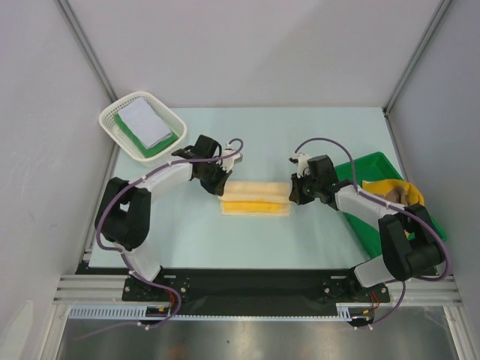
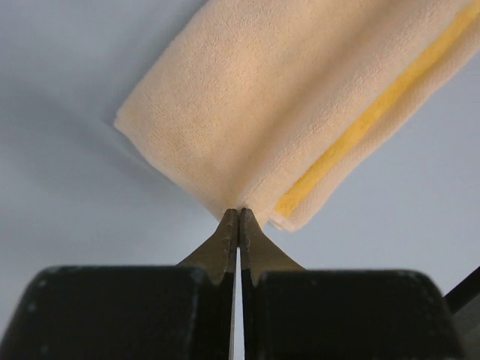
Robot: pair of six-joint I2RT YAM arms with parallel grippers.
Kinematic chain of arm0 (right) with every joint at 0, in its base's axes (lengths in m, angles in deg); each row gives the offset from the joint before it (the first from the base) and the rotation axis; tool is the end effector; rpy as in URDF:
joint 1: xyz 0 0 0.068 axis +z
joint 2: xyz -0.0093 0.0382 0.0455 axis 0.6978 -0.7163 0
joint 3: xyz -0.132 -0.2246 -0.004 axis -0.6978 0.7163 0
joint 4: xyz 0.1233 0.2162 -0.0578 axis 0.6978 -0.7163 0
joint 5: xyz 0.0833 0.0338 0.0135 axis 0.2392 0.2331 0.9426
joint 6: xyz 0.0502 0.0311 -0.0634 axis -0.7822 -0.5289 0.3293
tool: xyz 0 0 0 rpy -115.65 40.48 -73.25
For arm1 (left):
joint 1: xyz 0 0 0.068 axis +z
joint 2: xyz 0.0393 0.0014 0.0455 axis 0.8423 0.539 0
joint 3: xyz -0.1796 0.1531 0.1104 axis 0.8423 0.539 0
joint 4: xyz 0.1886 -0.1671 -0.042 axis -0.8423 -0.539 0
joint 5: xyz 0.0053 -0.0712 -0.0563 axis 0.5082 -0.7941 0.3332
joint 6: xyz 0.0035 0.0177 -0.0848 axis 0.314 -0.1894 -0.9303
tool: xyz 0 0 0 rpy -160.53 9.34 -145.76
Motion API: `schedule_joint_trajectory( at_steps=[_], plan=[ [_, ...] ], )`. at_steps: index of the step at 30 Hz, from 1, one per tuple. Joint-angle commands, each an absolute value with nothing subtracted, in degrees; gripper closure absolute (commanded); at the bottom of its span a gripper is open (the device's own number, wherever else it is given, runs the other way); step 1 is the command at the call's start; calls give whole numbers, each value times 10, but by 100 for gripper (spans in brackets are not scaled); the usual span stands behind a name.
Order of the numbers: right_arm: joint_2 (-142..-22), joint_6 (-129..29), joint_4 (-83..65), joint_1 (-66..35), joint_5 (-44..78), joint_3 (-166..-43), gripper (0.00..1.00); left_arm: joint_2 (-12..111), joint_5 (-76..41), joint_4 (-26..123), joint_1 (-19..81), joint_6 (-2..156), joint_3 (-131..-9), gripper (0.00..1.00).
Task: Fold and stack the towels
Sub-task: Fold the towel
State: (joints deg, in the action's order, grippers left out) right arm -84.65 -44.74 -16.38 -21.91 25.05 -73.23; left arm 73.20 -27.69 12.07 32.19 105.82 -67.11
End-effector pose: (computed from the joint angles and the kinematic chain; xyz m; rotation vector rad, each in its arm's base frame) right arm 0.2843 0.1389 0.1507 -0.5620 2.3549 0.5162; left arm 0.3155 -0.1751 0.1615 1.0657 2.4639 -0.4733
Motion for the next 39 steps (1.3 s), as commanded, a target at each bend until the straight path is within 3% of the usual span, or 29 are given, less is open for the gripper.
schedule_joint_trajectory(
  at_steps=[1,16,19,21,22,26,31,39],
  plan=[
    [-819,-464,-166,-200,210,-726,100,702,-295,133,315,1038,-646,100],
    [-822,-500,-206,-191,185,-727,100,676,-290,140,293,1005,-595,97],
    [-831,-509,-238,-191,223,-745,84,671,-280,136,287,997,-591,69],
    [-829,-522,-255,-185,221,-750,67,658,-255,139,283,991,-586,68],
    [-823,-526,-265,-185,223,-761,67,652,-244,137,283,990,-587,66],
    [-804,-556,-310,-183,194,-799,68,633,-180,111,284,966,-637,66],
    [-825,-612,-310,-182,190,-834,79,624,-184,137,281,884,-674,66],
    [-893,-673,-232,-170,219,-811,81,621,-274,316,280,717,-535,65]
  ],
)
